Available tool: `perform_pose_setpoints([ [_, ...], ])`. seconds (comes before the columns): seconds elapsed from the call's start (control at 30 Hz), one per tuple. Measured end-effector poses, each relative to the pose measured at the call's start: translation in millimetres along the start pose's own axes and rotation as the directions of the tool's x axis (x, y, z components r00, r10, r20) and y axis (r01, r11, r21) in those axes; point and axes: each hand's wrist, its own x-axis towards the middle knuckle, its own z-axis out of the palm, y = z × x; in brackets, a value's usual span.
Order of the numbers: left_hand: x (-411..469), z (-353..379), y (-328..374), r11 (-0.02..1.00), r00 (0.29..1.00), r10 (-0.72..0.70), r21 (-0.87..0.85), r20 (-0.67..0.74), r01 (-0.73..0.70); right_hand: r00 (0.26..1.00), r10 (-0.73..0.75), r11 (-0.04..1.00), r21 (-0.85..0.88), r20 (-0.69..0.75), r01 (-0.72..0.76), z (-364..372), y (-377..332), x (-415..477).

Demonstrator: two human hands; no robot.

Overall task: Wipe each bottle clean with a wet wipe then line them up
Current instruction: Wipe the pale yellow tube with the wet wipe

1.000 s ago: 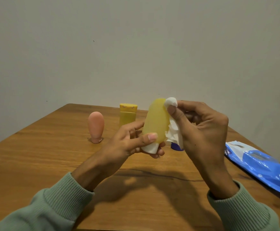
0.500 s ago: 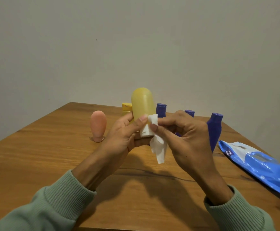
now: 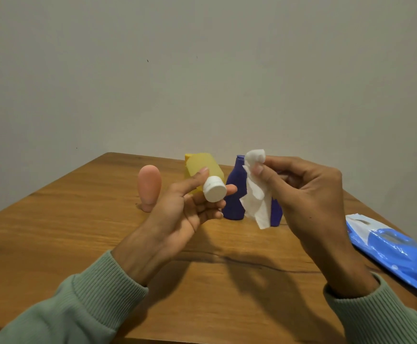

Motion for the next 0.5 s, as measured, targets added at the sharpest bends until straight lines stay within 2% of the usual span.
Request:
perform_pose_setpoints([
  [0.1, 1, -1, 2, 0.999, 0.999, -0.016, -0.041, -0.038, 0.015, 1.000, -0.002, 1.000, -0.007, 0.019, 0.002, 2, 0, -1],
  [0.23, 4, -2, 1, 0.991, 0.998, -0.045, -0.124, -0.043, 0.039, 0.994, -0.055, 0.992, -0.110, 0.097, 0.066, 8, 3, -6],
  [0.4, 1, 1, 1, 0.982, 0.999, -0.032, -0.188, -0.022, 0.027, 0.965, -0.205, 0.944, -0.229, 0.163, 0.239, 17, 9, -13],
  [0.5, -1, 3, 1, 0.984, 0.999, -0.036, -0.174, -0.017, 0.033, 0.915, -0.340, 0.877, -0.277, 0.219, 0.392, 19, 12, -16],
])
